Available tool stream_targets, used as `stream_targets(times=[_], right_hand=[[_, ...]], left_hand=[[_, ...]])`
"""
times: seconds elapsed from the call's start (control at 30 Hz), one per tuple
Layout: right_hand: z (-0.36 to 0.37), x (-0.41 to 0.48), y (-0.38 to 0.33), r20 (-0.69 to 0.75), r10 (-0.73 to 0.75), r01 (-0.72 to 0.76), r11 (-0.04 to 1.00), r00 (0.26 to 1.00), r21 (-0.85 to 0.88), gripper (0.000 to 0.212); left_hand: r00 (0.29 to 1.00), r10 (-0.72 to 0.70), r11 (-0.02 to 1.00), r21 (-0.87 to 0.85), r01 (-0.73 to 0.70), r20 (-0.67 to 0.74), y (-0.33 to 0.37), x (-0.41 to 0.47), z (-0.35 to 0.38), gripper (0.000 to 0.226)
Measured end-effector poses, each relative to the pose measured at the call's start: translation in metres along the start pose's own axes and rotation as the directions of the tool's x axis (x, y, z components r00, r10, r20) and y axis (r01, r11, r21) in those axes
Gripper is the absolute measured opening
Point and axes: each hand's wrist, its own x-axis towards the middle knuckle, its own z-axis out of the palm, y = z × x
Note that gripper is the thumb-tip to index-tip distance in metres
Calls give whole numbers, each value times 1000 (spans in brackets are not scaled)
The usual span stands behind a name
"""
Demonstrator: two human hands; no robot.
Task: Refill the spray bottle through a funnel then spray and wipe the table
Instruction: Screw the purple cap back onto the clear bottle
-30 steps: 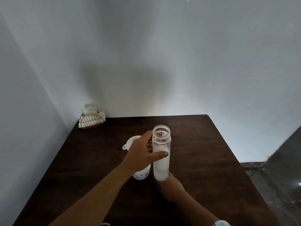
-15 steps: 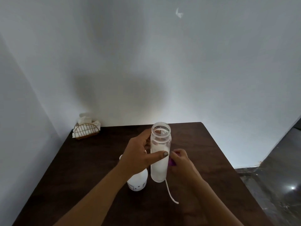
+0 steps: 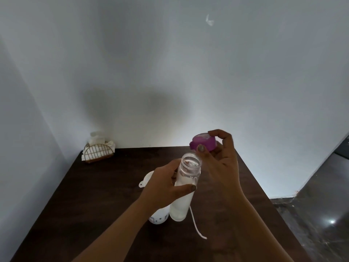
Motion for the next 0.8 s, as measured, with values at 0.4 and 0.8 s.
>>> stream_targets(times=[0.4,0.8], right_hand=[[13,-17,14,19,26,-21,975,999,-222,44],[23,-21,17,-44,88,-94,980,995,-174,54]], left_hand=[[997,39,996,-79,-44,-68,5,1,1,53],[996,21,997,-68,-28,-92,4,-3,-2,59]])
